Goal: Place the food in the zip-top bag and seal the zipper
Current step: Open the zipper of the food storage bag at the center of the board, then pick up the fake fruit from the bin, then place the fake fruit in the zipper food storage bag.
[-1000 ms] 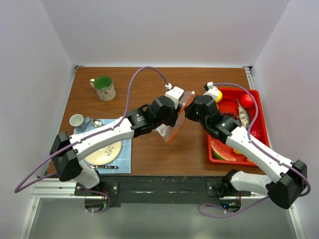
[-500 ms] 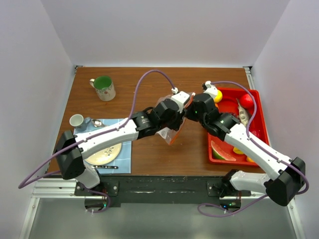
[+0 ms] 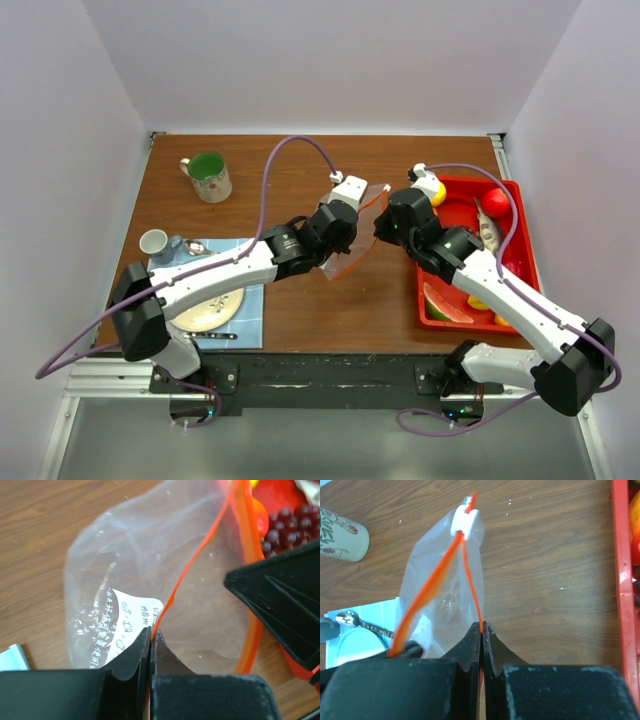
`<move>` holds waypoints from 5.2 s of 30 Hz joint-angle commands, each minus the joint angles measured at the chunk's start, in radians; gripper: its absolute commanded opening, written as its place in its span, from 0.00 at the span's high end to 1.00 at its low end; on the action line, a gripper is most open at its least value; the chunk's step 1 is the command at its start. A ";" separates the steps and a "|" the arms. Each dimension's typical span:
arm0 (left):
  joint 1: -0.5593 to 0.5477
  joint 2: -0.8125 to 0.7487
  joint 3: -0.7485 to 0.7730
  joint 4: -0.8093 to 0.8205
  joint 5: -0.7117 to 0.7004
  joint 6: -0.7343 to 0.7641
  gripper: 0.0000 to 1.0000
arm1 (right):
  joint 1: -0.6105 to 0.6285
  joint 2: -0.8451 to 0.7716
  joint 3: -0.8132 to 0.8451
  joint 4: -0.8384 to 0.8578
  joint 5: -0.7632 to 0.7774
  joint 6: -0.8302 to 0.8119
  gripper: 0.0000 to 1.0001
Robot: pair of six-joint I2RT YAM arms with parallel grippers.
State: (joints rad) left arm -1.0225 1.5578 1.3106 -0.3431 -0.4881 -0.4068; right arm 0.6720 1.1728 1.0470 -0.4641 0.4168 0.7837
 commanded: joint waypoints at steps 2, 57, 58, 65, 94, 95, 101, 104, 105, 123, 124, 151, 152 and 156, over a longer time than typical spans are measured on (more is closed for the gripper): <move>-0.002 -0.068 -0.005 0.018 -0.127 -0.044 1.00 | -0.017 -0.039 -0.005 -0.028 0.050 -0.043 1.00; 0.099 0.248 0.138 0.199 0.210 -0.288 1.00 | -0.624 0.255 0.119 0.197 -0.354 -0.207 0.07; 0.099 0.254 0.142 0.190 0.210 -0.291 1.00 | -0.637 0.274 0.120 0.234 -0.375 -0.199 0.06; 0.099 0.271 0.177 0.174 0.236 -0.288 1.00 | -0.719 0.422 0.100 0.429 -0.472 -0.163 0.02; 0.101 0.283 0.234 0.135 0.249 -0.260 1.00 | -0.736 0.398 0.116 0.362 -0.346 -0.118 0.80; 0.101 0.285 0.236 0.136 0.249 -0.262 1.00 | -0.736 0.378 0.117 0.340 -0.345 -0.120 0.81; 0.102 0.300 0.262 0.125 0.241 -0.253 1.00 | -0.736 0.090 0.013 0.179 -0.383 -0.133 0.85; 0.104 0.306 0.269 0.124 0.255 -0.254 1.00 | -0.718 -0.109 -0.098 0.153 -0.489 -0.103 0.85; 0.104 0.306 0.269 0.125 0.261 -0.256 1.00 | -0.703 -0.158 -0.120 0.156 -0.513 -0.084 0.85; 0.085 0.137 0.141 0.230 0.375 -0.319 1.00 | -0.299 -0.157 -0.206 0.098 -0.282 -0.007 0.48; 0.084 0.131 0.135 0.236 0.385 -0.319 1.00 | -0.299 -0.153 -0.197 0.090 -0.277 -0.012 0.36; 0.186 0.114 0.026 0.326 0.359 -0.408 1.00 | -0.282 -0.278 0.042 -0.312 0.108 -0.161 0.01; 0.190 0.113 0.023 0.326 0.362 -0.412 1.00 | -0.302 -0.248 0.045 -0.298 0.085 -0.184 0.01; 0.194 0.122 0.038 0.349 0.373 -0.411 1.00 | -0.535 -0.102 0.035 -0.142 -0.195 -0.225 0.08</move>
State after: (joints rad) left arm -0.8288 1.6863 1.3312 -0.0544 -0.1085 -0.8028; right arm 0.2996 0.9257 1.0882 -0.7204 0.3832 0.6243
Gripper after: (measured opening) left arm 0.021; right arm 0.966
